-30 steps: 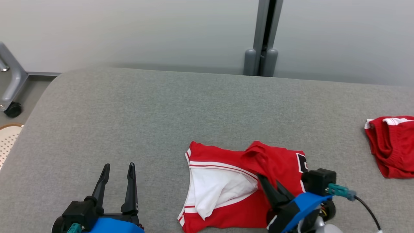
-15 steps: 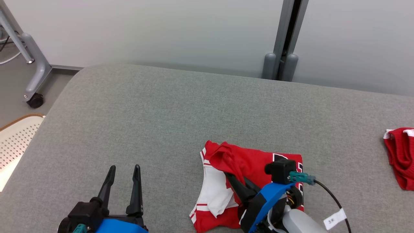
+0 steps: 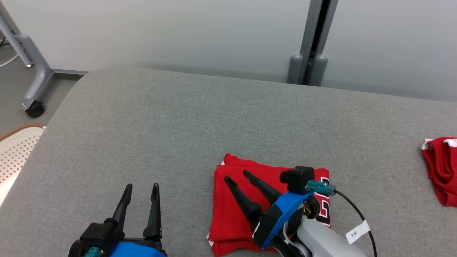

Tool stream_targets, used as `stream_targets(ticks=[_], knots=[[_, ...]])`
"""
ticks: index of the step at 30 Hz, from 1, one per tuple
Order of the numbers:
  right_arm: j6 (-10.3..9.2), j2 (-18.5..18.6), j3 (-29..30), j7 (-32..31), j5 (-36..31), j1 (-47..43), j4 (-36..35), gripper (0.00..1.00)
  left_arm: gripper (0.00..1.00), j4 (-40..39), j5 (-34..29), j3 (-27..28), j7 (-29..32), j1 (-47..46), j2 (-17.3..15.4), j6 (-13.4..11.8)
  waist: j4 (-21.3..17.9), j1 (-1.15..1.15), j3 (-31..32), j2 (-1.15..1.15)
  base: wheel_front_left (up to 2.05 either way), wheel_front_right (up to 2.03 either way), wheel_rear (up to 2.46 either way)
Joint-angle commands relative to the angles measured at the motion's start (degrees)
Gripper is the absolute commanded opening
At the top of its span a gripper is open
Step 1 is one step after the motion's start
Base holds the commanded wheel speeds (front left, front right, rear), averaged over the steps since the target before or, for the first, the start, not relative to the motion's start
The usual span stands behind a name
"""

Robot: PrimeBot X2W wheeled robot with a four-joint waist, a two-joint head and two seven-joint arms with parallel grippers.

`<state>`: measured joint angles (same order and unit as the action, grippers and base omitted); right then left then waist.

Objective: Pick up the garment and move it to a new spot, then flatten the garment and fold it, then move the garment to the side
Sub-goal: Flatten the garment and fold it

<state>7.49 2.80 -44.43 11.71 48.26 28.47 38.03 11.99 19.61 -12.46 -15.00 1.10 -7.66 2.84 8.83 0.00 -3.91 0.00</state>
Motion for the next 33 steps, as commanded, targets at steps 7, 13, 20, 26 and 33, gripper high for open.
stream_targets(ticks=[7, 13, 20, 26, 33], knots=[[0.01, 0.2, 4.1, 3.0, -4.3, 2.9, 3.7, 1.0, 1.0, 0.1, -0.8, -0.7, -0.3, -1.9, 0.5, 0.4, -1.9, 0.0, 0.1, 0.0, 0.0, 0.0, 0.0], [0.01, 0.2, 17.3, 3.5, -16.2, 0.2, 4.1, 1.0, 1.0, 1.0, -1.0, -0.7, -0.3, -2.9, 1.0, 0.0, -3.8, 0.0, 0.7, 0.0, 0.0, 0.0, 0.0], [0.01, 0.1, 34.0, 3.5, -31.3, -11.9, -6.2, 1.0, 1.0, 2.8, -0.2, 0.6, -0.3, -1.7, 1.3, -0.2, -5.4, 0.0, 2.2, 0.0, 0.0, 0.0, 0.0], [0.01, 0.1, 39.1, 3.5, -34.8, -20.8, -13.2, 1.0, 1.0, 3.5, 0.2, 2.1, -0.3, 0.1, 1.5, 0.0, -6.3, 0.0, 3.2, 0.0, 0.0, 0.0, 0.0], [0.01, 0.1, 42.5, 3.5, -36.0, -25.8, -17.0, 1.0, 1.0, 3.9, -0.3, 3.3, -0.3, 2.0, 1.7, 0.0, -6.9, 0.0, 4.1, 0.0, 0.0, 0.0, 0.0]])
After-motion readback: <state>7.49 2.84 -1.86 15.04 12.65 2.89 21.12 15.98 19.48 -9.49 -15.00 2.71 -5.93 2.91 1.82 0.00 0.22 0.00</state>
